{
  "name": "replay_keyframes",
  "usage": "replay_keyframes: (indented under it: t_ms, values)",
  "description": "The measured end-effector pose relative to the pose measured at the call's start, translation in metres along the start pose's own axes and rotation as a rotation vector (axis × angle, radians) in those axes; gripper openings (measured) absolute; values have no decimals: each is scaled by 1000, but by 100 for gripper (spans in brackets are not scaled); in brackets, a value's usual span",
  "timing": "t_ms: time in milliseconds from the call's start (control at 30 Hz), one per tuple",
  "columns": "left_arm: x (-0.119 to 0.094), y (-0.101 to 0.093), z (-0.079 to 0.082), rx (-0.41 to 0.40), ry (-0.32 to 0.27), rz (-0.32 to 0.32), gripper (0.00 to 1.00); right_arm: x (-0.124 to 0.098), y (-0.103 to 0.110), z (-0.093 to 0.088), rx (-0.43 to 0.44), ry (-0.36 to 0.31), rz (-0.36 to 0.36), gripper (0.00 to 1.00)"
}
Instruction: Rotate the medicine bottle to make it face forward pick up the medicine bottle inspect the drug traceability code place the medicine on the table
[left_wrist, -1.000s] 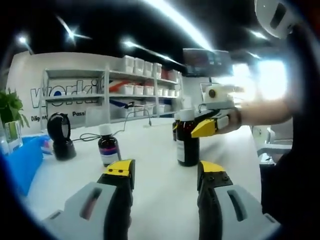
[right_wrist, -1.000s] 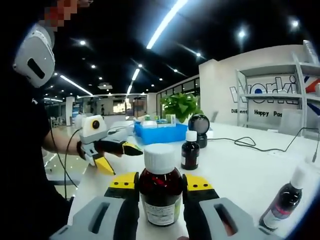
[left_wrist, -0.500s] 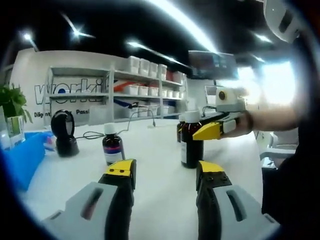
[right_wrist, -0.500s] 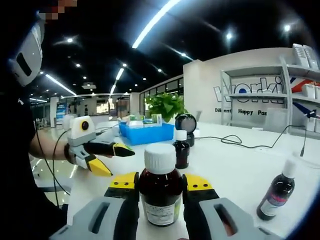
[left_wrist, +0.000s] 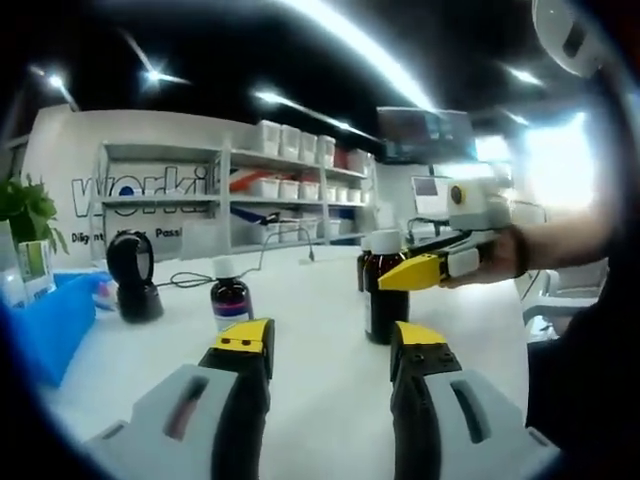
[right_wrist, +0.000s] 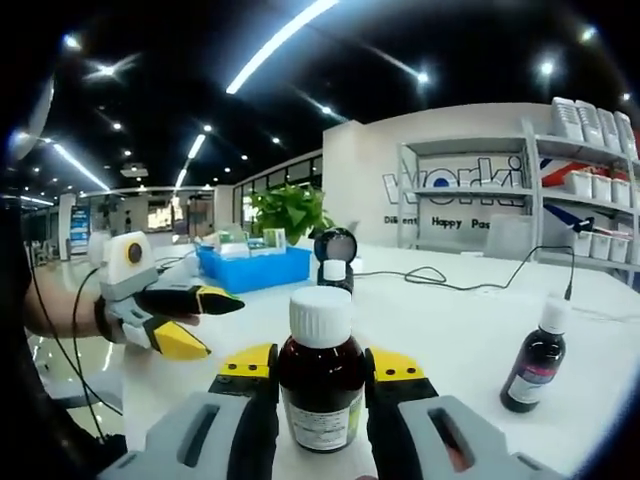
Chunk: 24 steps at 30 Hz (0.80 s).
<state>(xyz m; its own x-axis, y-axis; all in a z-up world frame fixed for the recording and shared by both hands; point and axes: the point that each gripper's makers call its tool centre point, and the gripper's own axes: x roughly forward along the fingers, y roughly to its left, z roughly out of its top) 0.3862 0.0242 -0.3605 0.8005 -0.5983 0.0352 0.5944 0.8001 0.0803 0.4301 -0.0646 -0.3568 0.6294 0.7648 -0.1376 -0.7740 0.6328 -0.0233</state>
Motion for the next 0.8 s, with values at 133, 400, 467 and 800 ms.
replay_keyframes:
  t_ms: [133,400,467,800]
  values:
    - [0,2,-1,-19,3,8,38,-1,-1,-1,5,-3,-20,29]
    - [0,2,-4,-53,21,4,34,-2,-2,-2,-4,9,-27,30]
    - [0,3,-4,-51,20,4,36,-4,3,3,49,-31,30,36]
    - [3,10,-6,-68,36,30,39,-26,-10,31,40,-71,207,41]
